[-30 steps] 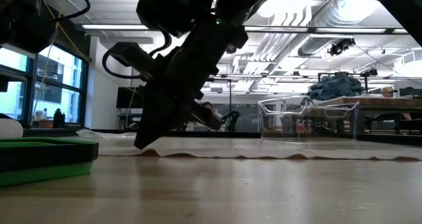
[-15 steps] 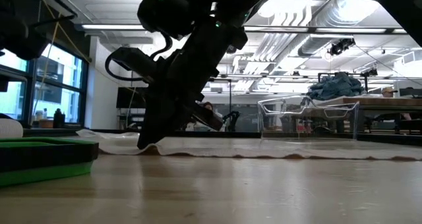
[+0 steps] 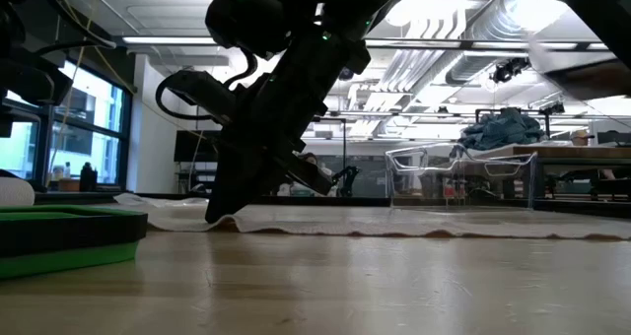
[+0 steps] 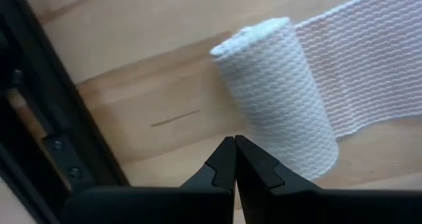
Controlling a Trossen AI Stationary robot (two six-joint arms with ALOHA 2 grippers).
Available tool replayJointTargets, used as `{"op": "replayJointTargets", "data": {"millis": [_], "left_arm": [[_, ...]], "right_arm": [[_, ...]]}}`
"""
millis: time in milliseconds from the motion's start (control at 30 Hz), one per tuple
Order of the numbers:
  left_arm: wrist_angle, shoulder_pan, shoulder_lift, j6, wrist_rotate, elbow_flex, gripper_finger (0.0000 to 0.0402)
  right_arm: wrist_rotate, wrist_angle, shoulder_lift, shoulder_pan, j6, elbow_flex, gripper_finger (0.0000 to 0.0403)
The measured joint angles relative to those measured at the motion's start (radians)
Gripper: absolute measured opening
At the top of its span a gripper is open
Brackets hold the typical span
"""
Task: Roll bandage
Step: Roll the white bandage
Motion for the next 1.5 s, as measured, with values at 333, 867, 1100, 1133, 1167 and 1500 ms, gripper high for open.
{"op": "replayJointTargets", "data": {"millis": [333, 867, 1100, 1133, 1167, 1500], "left_arm": [[0.064, 0.001, 0.036, 0.0, -0.036, 0.0, 0.0], [0.043, 0.001, 0.008, 0.039, -0.042, 0.013, 0.0], [0.017, -0.047, -0.108, 0.065, -0.137, 0.013, 0.0], [0.019, -0.06, -0.132, 0.071, -0.169, 0.013, 0.0], [0.021, -0.072, -0.154, 0.073, -0.204, 0.013, 0.0], [0.131, -0.095, -0.128, 0.125, -0.323, 0.002, 0.0]], "right_arm": [[-0.001, 0.0, 0.0, 0.0, 0.0, 0.0, 0.0], [0.007, -0.007, -0.02, 0.0, -0.046, 0.025, 0.0], [0.01, 0.12, -0.023, -0.007, -0.041, 0.069, 0.0], [0.01, 0.14, -0.021, -0.007, -0.023, 0.069, 0.0], [0.009, 0.145, -0.019, -0.006, -0.011, 0.069, 0.0], [-0.066, 0.26, 0.071, 0.001, 0.114, 0.07, 0.0]]}}
